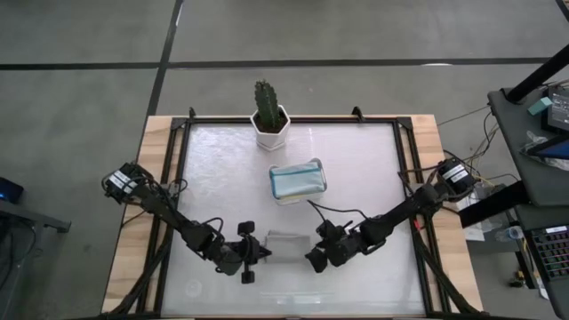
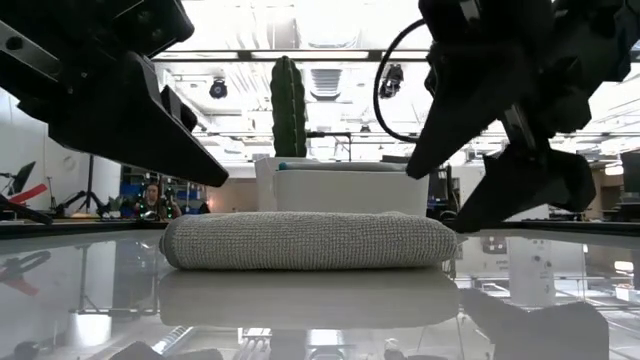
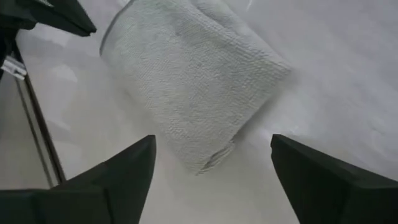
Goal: Fold microfiber towels
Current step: Put the gray towel into the bin
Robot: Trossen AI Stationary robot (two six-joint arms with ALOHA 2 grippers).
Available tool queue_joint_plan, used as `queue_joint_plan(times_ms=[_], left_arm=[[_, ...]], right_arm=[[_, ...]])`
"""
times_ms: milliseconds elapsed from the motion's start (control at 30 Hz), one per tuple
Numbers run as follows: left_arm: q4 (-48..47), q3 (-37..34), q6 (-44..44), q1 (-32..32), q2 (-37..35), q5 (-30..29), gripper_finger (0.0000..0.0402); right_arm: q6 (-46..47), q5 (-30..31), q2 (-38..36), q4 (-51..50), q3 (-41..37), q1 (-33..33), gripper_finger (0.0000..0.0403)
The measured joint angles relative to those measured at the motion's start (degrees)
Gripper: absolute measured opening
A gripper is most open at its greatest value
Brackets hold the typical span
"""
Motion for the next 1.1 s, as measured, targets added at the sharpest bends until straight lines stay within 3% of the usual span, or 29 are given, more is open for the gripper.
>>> queue_joint_plan(times_ms=[400, 633, 833, 1100], left_arm=[[3.0, 0.6, -1.9, 0.0, 6.1, -0.4, 0.0], [3.0, 0.2, -2.9, 0.0, 6.2, -0.2, 0.0], [3.0, 0.2, -2.9, 0.0, 6.2, 0.0, 0.0], [3.0, 0.3, -2.8, 0.0, 6.2, 0.0, 0.0]], right_arm=[[2.0, 2.2, 1.1, 6.5, -4.5, -0.1, 0.0313], [-0.8, 2.0, 7.1, 20.0, -4.6, -0.9, 0.0308], [-4.9, 1.0, 8.2, 24.4, -4.6, -2.1, 0.0307], [-7.8, 1.4, 8.3, 25.7, -4.6, -2.8, 0.0259]])
